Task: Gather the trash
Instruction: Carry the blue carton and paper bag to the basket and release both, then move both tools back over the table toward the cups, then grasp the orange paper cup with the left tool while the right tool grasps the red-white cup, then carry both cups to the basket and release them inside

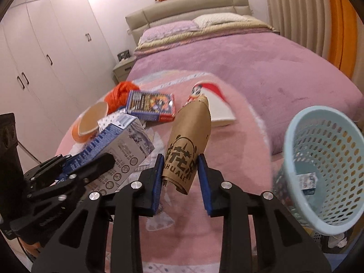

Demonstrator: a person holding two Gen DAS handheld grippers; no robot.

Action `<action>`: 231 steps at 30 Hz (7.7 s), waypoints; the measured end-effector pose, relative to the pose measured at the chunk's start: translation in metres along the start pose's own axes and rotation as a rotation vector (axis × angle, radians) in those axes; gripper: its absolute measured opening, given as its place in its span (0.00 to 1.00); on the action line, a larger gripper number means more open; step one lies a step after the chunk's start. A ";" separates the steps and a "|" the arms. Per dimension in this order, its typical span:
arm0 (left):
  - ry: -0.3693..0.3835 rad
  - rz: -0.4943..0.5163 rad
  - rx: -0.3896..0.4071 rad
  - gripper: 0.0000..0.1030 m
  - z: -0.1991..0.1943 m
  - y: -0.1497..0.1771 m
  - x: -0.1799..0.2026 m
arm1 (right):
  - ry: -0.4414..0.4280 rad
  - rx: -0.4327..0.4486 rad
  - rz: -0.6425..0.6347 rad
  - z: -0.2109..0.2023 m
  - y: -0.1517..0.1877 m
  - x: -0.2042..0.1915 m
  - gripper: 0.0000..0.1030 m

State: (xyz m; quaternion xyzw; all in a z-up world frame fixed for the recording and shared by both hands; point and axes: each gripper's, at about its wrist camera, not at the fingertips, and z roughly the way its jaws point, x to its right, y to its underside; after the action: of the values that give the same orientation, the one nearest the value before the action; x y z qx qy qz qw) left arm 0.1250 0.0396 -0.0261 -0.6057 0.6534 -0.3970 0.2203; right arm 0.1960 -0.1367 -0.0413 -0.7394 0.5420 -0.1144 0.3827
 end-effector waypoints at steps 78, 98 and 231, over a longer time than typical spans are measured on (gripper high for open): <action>-0.058 -0.116 0.221 0.59 -0.017 -0.060 0.011 | 0.114 0.154 0.112 -0.053 -0.018 0.063 0.46; -0.258 -0.364 0.087 0.63 -0.006 -0.026 -0.141 | 0.073 0.014 0.003 0.074 0.004 0.005 0.46; 0.177 0.013 0.078 0.08 0.041 -0.071 0.094 | 0.215 0.250 0.247 -0.102 -0.034 0.131 0.20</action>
State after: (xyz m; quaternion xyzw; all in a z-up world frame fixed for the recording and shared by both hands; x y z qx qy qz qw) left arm 0.1839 -0.0582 0.0235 -0.5550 0.6581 -0.4728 0.1879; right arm 0.2120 -0.2942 0.0194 -0.5975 0.6479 -0.2111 0.4226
